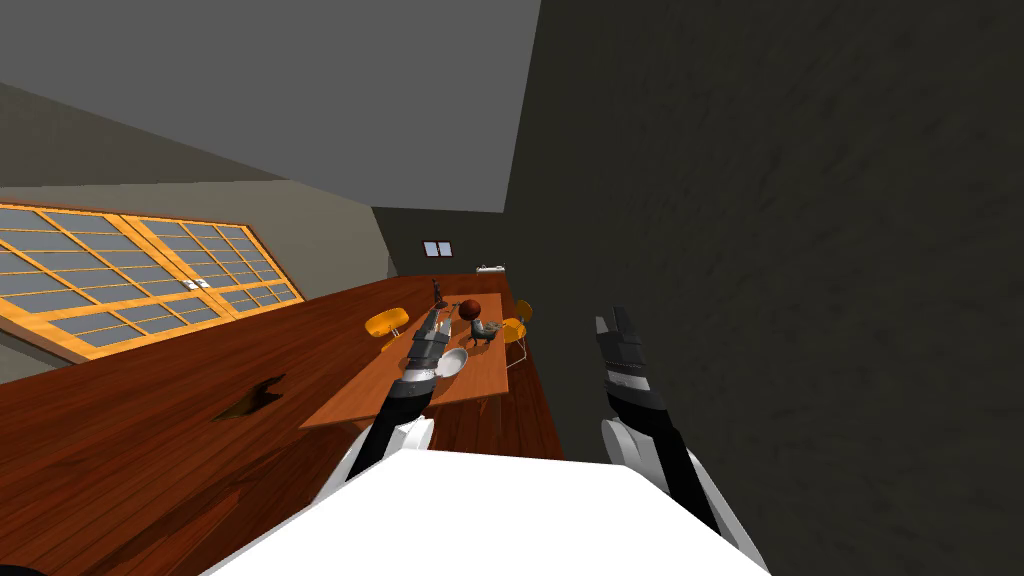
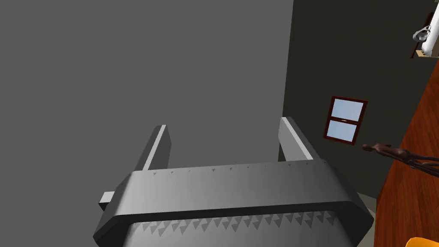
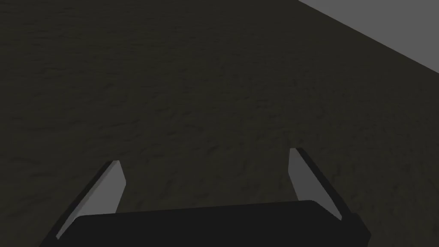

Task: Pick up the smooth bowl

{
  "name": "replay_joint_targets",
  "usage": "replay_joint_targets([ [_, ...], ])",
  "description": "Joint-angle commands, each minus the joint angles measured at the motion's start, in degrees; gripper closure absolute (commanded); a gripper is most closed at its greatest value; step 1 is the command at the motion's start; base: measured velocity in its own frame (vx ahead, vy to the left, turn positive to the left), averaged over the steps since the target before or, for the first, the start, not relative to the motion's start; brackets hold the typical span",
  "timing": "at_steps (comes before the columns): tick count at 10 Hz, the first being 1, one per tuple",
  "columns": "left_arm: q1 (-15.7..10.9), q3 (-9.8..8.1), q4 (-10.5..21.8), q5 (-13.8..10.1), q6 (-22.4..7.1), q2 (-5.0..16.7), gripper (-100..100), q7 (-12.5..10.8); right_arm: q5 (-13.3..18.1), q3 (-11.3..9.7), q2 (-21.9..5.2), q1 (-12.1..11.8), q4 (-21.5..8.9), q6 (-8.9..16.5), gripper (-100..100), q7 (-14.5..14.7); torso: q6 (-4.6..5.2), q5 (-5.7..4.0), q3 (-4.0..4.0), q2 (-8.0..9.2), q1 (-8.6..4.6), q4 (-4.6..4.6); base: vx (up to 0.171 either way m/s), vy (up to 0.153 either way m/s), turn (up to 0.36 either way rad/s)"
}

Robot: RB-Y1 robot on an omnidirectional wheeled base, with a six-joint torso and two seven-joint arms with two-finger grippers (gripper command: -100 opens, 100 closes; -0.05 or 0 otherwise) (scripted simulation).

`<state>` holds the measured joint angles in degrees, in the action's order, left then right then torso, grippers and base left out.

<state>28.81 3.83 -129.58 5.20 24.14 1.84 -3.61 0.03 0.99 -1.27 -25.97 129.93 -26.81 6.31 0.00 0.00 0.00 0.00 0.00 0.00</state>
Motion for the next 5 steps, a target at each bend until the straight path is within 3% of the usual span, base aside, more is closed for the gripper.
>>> replay_joint_targets([
  [1, -0.68, -0.48, 0.95, -0.52, -1.67, 2.24, -100, -0.24, 0.0, 0.0, 0.0, 0.0, 0.0, 0.0, 0, 0.0, 0.0, 0.0, 0.0, 0.0, 0.0, 0.0, -0.013, -0.002, -0.02],
  [5, -2.78, -2.1, 4.06, -2.42, -7.13, 5.39, -100, -0.97, 0.0, 0.0, 0.0, 0.0, 0.0, 0.0, 0, 0.0, 0.0, 0.0, 0.05, 0.1, 0.01, 0.02, -0.028, -0.005, -0.028],
])
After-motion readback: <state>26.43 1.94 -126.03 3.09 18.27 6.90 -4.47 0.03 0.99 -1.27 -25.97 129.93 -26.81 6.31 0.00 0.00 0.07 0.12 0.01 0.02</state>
